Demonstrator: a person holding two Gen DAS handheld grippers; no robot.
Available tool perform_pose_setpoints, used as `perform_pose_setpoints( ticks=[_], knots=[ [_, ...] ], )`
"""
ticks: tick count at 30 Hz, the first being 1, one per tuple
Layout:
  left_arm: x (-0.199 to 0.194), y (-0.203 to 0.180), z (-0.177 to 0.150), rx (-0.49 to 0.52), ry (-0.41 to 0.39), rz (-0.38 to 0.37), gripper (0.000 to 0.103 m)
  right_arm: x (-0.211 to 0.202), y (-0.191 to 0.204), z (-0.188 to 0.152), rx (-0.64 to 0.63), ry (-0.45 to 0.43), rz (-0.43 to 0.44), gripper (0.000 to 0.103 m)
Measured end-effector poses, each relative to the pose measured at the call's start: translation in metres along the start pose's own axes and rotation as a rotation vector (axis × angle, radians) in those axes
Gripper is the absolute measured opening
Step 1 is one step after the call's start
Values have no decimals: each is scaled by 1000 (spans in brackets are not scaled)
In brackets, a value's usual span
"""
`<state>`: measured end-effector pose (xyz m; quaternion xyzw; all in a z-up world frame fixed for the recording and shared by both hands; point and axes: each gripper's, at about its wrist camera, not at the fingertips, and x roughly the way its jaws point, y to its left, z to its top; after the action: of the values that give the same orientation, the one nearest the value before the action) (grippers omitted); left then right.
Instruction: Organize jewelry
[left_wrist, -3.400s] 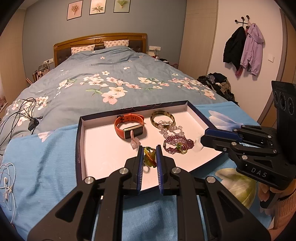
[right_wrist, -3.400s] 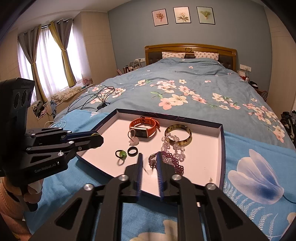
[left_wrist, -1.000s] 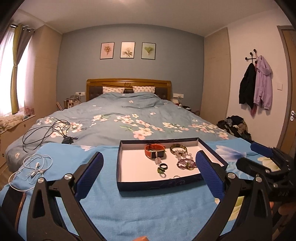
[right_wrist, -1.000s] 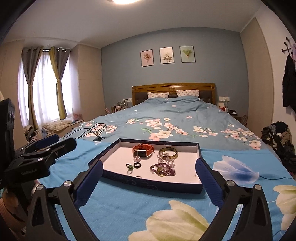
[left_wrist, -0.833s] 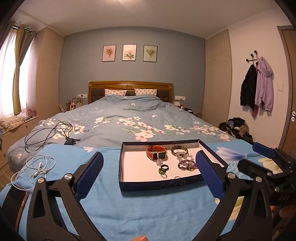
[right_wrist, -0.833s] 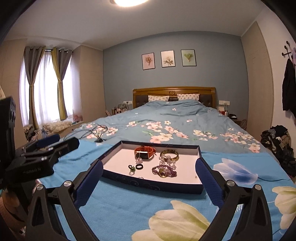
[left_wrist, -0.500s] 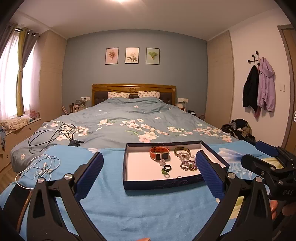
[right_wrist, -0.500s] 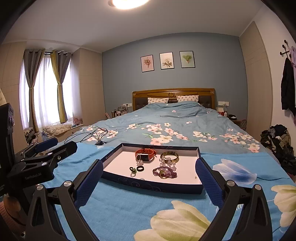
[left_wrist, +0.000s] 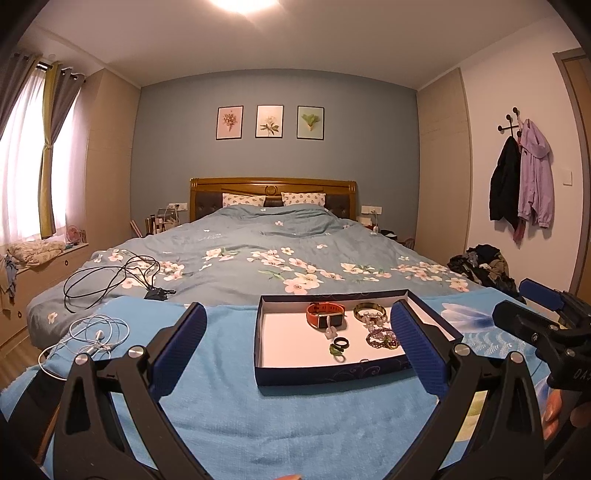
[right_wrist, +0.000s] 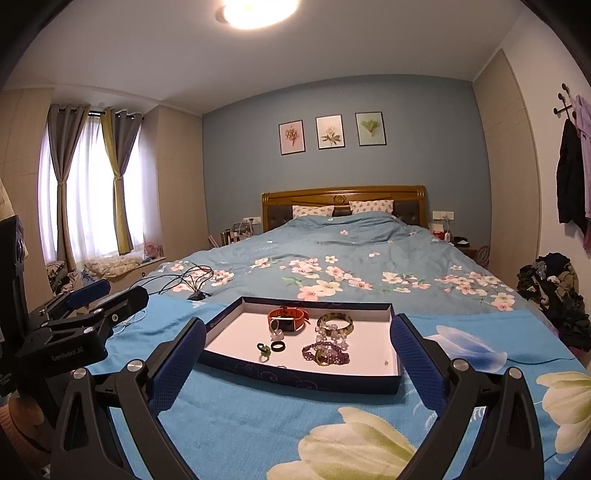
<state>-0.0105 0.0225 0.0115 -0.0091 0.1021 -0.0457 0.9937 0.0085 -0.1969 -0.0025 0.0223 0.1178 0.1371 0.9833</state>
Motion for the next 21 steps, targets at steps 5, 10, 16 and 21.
perform_pose_setpoints(
  ticks=[5,10,16,21],
  knots=[
    [-1,-1,-1,7,-14,11,98,0,-1,-2,-1,-4,-3,96],
    [-2,-2,-1,8,-15,15,98,2,-4,-2,6,-9,-7,96],
    [-3,-3,0,14,-32,28,98,1,-4,-2,7,-13,-5,96],
    [-1,-3,0,16,-35,33,98,1,-6,-1,5,-13,-5,96]
  ],
)
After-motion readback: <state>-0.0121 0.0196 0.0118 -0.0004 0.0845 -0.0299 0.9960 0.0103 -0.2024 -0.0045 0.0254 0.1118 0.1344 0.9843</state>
